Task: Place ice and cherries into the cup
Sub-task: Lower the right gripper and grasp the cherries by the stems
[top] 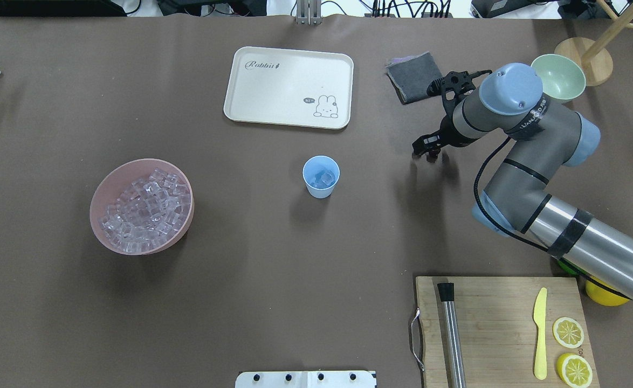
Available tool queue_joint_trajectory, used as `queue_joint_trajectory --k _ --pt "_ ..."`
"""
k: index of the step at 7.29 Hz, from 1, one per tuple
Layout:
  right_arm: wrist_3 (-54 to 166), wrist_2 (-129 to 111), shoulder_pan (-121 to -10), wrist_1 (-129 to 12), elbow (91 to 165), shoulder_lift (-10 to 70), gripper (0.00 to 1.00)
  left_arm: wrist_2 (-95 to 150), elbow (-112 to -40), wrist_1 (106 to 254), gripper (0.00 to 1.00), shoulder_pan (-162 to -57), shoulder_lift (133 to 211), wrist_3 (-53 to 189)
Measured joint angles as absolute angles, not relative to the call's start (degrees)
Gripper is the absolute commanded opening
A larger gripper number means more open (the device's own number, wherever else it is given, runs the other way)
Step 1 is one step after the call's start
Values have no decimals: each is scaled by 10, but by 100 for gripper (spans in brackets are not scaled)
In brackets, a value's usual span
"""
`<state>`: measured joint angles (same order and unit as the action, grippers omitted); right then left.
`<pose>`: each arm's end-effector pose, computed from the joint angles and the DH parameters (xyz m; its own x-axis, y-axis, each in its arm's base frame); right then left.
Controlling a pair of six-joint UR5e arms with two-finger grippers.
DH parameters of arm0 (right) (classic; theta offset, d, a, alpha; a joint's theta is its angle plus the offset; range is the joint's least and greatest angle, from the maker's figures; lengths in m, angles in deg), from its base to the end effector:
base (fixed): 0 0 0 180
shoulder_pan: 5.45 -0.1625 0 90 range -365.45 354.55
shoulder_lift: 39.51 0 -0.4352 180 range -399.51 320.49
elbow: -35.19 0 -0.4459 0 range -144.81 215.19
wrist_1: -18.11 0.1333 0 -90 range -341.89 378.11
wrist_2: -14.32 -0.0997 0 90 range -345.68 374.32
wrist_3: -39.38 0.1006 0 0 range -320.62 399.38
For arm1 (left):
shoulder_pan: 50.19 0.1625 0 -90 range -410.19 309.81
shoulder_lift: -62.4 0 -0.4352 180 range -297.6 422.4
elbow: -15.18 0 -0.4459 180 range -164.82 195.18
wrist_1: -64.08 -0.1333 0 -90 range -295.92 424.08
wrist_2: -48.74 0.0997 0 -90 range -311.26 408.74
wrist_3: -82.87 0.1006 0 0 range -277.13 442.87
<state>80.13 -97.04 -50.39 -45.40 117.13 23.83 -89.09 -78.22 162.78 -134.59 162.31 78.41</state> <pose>-0.4659 -0.6015 0.4047 0.6862 -0.3119 0.6571 0.0684 0.9270 0.3687 0.0027 -0.6293 0.5138 0.6461 0.2692 -0.7142 -0.0403 0.9465 0.3202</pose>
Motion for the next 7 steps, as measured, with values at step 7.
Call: queue_joint_trajectory --k 7 --pt "812 -968 -496 -450 1163 236 40 -892 -781 1629 98 -1347 1622 785"
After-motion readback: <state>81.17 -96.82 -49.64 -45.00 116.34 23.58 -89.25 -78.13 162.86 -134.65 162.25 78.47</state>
